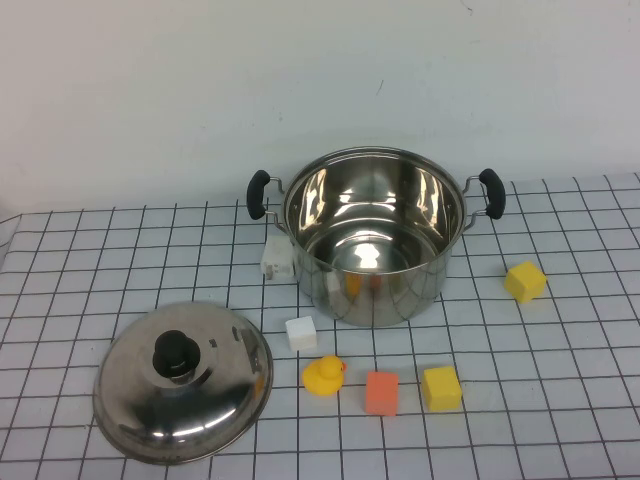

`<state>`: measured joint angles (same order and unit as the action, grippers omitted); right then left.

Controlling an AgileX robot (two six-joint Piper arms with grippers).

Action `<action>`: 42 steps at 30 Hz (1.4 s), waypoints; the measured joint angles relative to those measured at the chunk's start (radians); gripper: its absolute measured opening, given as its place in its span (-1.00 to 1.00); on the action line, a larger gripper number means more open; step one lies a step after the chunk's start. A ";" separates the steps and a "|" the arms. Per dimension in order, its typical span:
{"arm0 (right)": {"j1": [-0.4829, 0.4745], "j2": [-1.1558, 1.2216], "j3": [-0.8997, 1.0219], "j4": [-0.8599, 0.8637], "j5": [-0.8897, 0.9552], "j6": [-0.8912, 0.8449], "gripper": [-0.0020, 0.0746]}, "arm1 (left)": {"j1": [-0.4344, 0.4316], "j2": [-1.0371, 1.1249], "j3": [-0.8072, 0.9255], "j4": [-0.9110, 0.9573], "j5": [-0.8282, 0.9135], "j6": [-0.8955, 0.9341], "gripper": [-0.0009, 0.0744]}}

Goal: Cover the pot

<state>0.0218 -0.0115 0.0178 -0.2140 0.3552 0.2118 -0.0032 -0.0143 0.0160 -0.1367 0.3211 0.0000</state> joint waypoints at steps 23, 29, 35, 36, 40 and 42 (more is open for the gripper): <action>0.000 0.000 0.000 0.000 0.000 0.000 -0.92 | 0.000 0.000 0.000 -0.002 0.000 0.000 -0.98; 0.000 0.000 0.000 0.000 0.000 0.000 -0.92 | 0.000 0.000 0.000 -0.002 0.000 0.000 -0.98; 0.000 0.000 0.000 0.000 0.000 0.000 -0.92 | 0.000 0.000 0.000 -0.021 0.000 0.000 -0.98; 0.000 0.000 0.000 0.000 0.000 0.000 -0.92 | 0.000 0.000 0.000 -0.024 -0.008 0.000 -0.98; 0.000 0.000 0.000 0.000 0.000 0.000 -0.92 | 0.000 0.000 0.004 -0.028 -0.078 0.000 -0.98; 0.000 0.000 0.000 0.000 0.000 0.000 -0.92 | 0.000 0.000 0.004 -0.030 -0.169 0.000 -0.98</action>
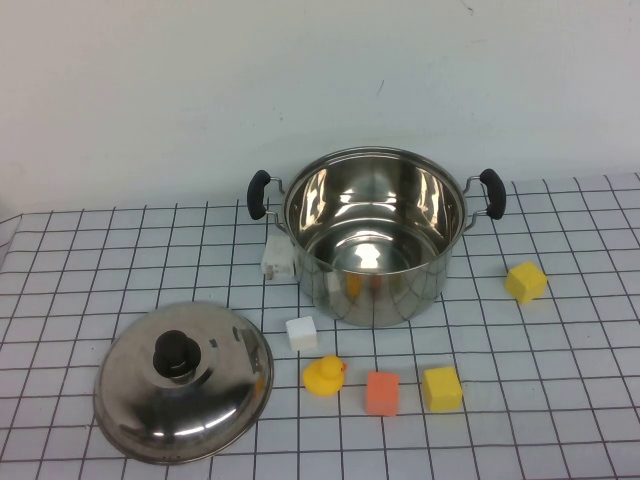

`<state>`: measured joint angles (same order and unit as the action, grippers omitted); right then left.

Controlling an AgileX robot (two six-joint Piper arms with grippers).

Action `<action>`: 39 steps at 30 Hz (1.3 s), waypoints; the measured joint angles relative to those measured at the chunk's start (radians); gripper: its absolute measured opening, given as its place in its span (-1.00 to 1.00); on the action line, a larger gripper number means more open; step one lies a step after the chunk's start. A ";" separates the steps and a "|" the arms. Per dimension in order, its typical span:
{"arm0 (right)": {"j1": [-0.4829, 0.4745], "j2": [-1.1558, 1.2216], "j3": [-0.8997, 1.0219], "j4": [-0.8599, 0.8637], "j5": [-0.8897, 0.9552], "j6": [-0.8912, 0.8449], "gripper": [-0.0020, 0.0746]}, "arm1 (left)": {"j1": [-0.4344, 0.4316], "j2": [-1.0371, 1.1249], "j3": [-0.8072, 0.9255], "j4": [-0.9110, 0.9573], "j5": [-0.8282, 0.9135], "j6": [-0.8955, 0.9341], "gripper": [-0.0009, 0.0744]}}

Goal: Cover the pot

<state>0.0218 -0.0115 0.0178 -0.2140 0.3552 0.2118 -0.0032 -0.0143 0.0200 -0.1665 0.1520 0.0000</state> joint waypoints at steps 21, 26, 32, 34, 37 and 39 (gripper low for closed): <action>0.000 0.000 0.000 0.000 0.000 0.000 -0.92 | 0.000 0.012 -0.116 -0.454 -0.498 0.225 -0.98; 0.000 0.000 0.000 0.000 0.000 0.000 -0.92 | 0.000 0.156 -0.304 -0.699 -0.412 0.599 -0.98; 0.000 0.000 0.000 0.000 0.000 0.000 -0.92 | 0.000 0.399 -0.456 -0.828 -0.273 0.724 -0.98; 0.000 0.000 0.000 0.000 0.000 0.000 -0.92 | 0.000 0.486 -0.492 -0.831 -0.187 0.735 -0.98; 0.000 0.000 0.000 0.000 0.000 0.000 -0.92 | 0.000 0.636 -0.522 -0.839 -0.072 0.731 -0.98; 0.000 0.000 0.000 0.000 0.000 0.000 -0.92 | 0.000 0.739 -0.529 -0.872 -0.043 0.708 -0.98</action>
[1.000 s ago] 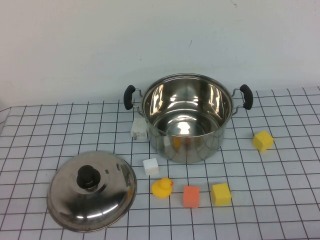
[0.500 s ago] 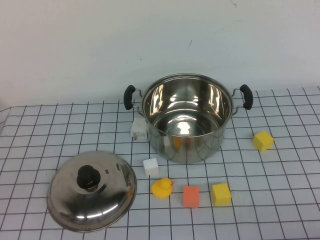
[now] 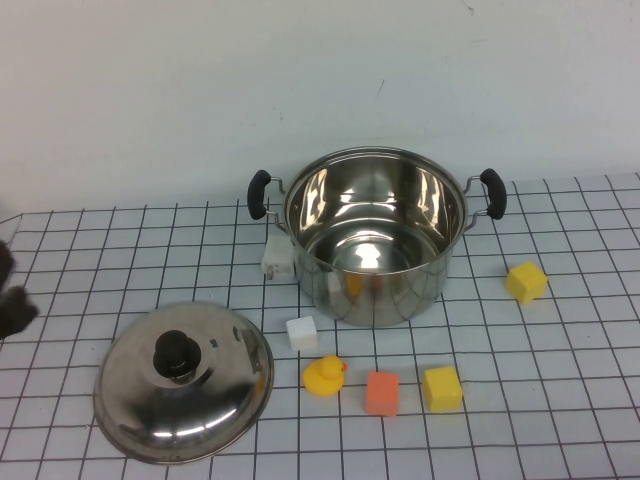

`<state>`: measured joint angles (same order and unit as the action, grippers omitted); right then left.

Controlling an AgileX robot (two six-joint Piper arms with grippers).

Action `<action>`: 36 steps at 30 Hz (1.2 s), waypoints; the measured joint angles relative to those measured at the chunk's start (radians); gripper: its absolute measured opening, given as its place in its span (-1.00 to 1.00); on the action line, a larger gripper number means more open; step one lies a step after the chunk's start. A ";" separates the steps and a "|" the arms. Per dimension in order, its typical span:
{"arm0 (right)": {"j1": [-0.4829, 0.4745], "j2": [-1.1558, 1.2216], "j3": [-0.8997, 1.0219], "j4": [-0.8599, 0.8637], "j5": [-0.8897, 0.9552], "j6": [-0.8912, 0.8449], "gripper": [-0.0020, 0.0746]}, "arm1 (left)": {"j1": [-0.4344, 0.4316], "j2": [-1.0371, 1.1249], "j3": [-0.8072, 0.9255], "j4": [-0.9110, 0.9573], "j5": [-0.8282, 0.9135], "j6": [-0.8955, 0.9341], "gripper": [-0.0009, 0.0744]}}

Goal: Cover the pot

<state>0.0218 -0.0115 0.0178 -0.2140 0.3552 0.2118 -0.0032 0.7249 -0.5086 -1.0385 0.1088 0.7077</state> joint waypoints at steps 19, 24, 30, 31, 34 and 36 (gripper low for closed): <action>0.000 0.000 0.000 0.000 0.000 0.000 -0.92 | -0.177 0.735 -0.032 -0.133 -0.129 0.123 -0.98; 0.000 0.000 0.000 0.000 0.000 0.000 -0.92 | -0.349 0.862 -0.032 -0.165 -0.367 0.133 -0.98; 0.000 0.000 0.000 0.000 0.000 0.000 -0.92 | -0.426 0.945 -0.034 -0.014 -0.502 0.000 -0.66; 0.000 0.000 0.000 0.000 0.000 0.000 -0.92 | -0.428 0.954 -0.036 0.039 -0.507 -0.062 -0.51; 0.000 0.000 0.000 0.000 0.000 0.000 -0.92 | -0.428 0.975 -0.041 0.171 -0.544 -0.230 -0.07; 0.000 0.000 0.000 0.000 0.000 0.000 -0.92 | -0.428 0.991 -0.041 0.223 -0.584 -0.314 0.19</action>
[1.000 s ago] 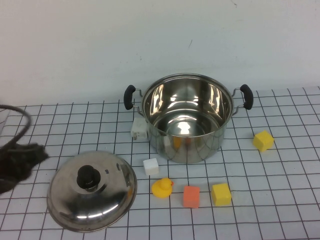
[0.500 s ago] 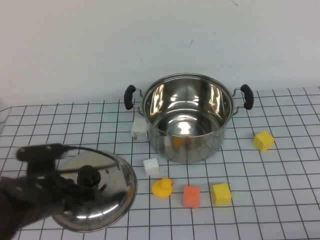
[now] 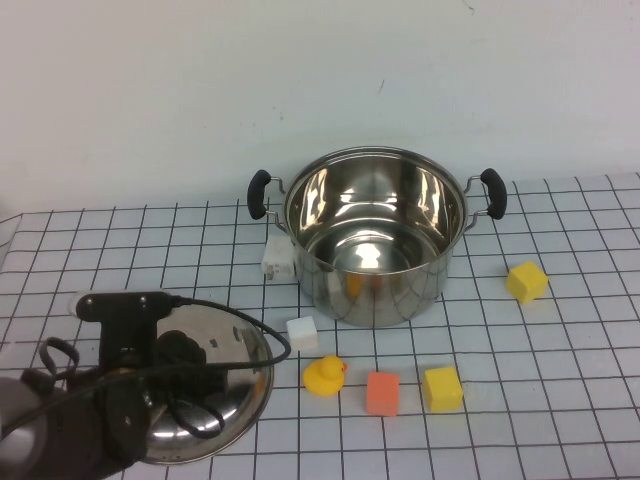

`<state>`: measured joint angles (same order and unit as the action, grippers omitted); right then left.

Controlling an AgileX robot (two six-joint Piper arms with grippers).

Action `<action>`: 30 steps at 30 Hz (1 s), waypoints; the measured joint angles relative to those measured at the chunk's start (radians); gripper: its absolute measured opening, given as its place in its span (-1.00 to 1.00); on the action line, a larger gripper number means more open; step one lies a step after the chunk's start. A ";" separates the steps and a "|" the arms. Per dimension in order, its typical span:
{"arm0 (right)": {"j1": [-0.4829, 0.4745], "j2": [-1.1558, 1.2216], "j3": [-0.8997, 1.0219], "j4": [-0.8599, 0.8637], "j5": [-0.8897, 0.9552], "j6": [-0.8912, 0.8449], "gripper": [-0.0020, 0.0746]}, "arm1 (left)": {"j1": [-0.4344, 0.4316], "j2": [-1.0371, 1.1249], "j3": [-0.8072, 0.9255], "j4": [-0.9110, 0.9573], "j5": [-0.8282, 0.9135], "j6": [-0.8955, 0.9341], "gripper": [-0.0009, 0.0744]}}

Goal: Cover the pot
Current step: Pick up the pot lid

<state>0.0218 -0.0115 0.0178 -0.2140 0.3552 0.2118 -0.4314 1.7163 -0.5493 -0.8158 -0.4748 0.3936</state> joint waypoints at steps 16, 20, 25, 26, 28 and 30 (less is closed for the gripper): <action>0.000 0.000 0.000 0.000 0.000 0.000 -0.92 | 0.000 0.247 -0.010 0.258 -0.312 -0.247 0.42; 0.000 0.000 0.000 0.000 0.000 0.000 -0.92 | 0.000 0.291 -0.011 0.274 -0.372 -0.312 0.28; 0.000 0.000 0.000 0.000 0.000 0.000 -0.92 | -0.001 0.320 -0.013 0.247 -0.433 -0.338 -0.30; 0.000 0.000 0.000 0.000 0.000 0.000 -0.92 | -0.001 0.323 -0.012 0.240 -0.438 -0.340 -0.44; 0.000 0.000 0.000 0.000 0.000 0.000 -0.92 | -0.001 0.325 -0.012 0.225 -0.460 -0.340 -0.69; 0.000 0.000 0.000 0.000 0.000 0.000 -0.92 | -0.001 0.325 -0.012 0.211 -0.494 -0.340 -0.86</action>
<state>0.0218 -0.0115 0.0178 -0.2140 0.3552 0.2118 -0.4328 2.0408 -0.5616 -0.6053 -0.9686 0.0535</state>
